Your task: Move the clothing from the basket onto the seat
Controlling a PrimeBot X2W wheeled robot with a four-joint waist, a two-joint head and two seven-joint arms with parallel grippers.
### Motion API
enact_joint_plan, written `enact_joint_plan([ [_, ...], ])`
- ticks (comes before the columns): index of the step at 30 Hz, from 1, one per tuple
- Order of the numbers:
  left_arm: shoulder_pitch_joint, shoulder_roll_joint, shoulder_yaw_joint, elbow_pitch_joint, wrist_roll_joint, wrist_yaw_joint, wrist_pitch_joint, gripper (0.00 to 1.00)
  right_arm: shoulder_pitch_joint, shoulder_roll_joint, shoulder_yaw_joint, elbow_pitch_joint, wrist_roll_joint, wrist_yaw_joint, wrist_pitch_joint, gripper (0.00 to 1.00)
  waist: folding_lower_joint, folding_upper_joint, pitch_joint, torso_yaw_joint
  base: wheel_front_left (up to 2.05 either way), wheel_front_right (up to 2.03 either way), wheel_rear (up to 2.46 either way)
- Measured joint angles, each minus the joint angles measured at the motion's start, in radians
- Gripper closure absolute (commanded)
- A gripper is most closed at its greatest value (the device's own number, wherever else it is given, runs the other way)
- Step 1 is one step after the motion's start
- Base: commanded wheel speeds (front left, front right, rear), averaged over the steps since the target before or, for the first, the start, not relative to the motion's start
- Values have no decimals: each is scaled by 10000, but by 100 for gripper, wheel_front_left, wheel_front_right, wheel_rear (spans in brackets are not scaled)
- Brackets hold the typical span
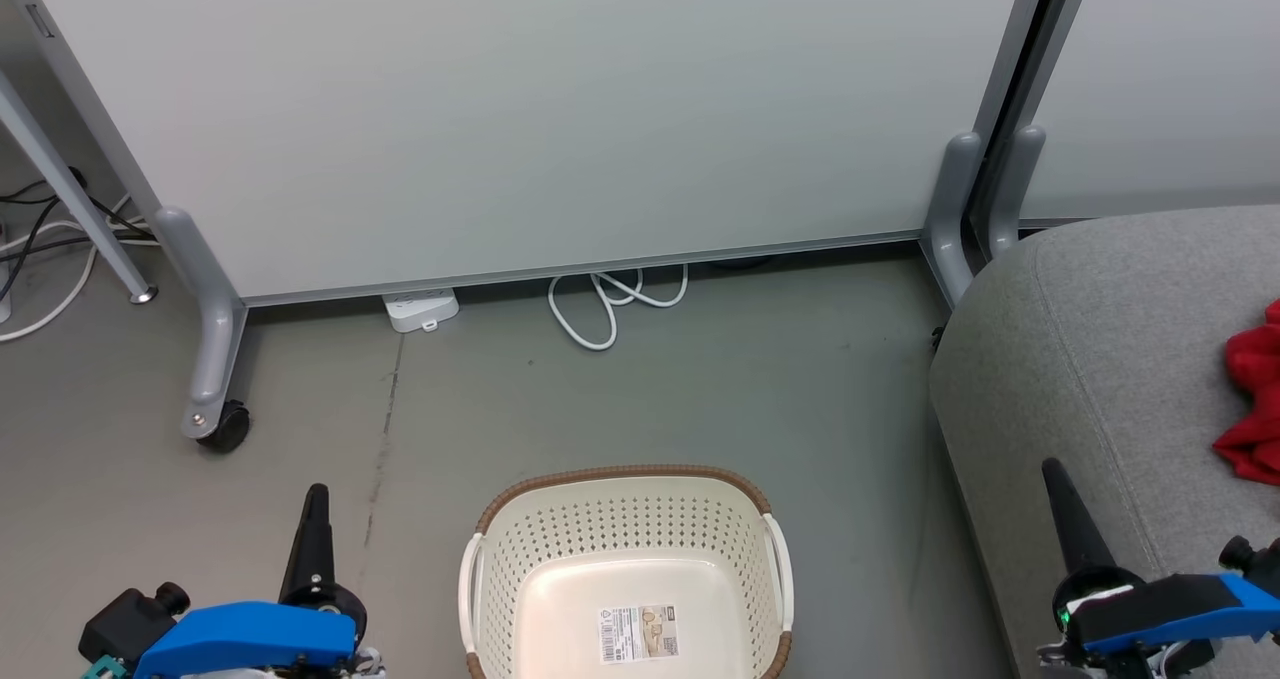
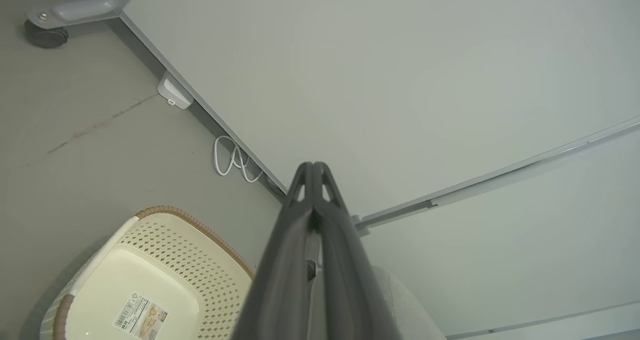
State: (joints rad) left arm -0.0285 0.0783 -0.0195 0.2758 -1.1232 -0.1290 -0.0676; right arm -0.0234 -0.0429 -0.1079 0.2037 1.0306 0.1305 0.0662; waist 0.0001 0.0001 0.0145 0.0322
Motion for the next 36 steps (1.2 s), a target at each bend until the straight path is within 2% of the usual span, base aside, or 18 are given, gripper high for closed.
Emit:
enact_joint_plan([
  [36, -433, 17, 529, -186, -3206, 0, 911, 100, -523, -19, -35, 253, 3528, -2, 293, 100, -1, 0, -65, -176, 0, 0, 0],
])
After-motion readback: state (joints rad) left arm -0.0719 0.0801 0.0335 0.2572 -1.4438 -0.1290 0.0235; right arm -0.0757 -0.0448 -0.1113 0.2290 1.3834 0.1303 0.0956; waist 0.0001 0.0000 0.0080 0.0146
